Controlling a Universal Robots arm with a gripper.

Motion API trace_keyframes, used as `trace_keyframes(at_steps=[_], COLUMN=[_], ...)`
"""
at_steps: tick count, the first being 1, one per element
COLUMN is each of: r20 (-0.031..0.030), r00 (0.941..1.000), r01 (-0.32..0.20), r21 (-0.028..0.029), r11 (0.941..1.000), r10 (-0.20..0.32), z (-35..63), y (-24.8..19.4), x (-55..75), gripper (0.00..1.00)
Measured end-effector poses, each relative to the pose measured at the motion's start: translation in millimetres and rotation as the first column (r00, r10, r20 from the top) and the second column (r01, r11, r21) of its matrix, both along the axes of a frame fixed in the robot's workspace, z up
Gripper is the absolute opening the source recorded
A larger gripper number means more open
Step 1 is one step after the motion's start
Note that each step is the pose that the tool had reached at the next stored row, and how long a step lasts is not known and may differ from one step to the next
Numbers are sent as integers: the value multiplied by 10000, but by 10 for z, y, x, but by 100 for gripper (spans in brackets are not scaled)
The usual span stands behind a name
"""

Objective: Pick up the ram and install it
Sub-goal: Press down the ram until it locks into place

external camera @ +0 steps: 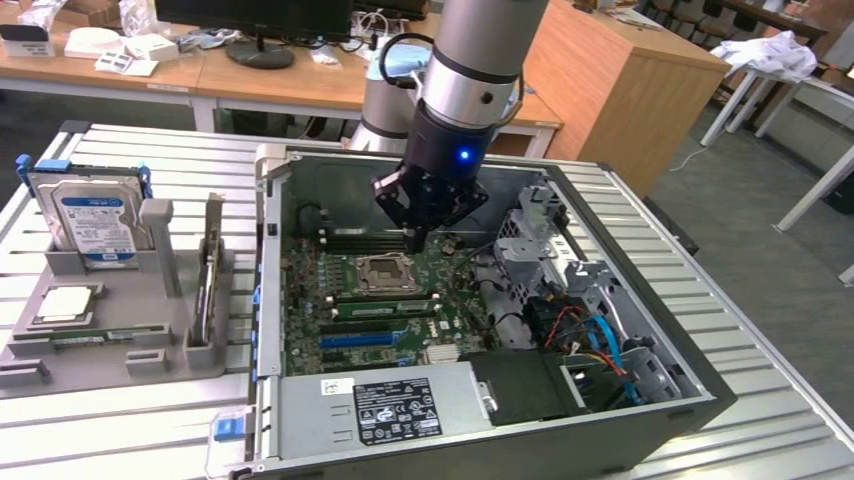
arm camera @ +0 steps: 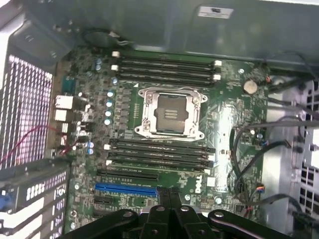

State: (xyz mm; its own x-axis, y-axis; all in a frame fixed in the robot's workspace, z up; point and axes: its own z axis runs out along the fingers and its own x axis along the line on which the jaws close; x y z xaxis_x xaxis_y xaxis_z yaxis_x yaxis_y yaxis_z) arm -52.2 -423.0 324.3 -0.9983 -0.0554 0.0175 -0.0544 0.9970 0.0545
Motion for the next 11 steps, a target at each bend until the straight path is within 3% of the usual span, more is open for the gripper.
trace_keyframes(at_steps=[11], r20=[-5], r00=[9998], r01=[200], r21=[0], r11=[9998], r10=[-200], z=[1], y=[0], x=[-6], gripper=[11])
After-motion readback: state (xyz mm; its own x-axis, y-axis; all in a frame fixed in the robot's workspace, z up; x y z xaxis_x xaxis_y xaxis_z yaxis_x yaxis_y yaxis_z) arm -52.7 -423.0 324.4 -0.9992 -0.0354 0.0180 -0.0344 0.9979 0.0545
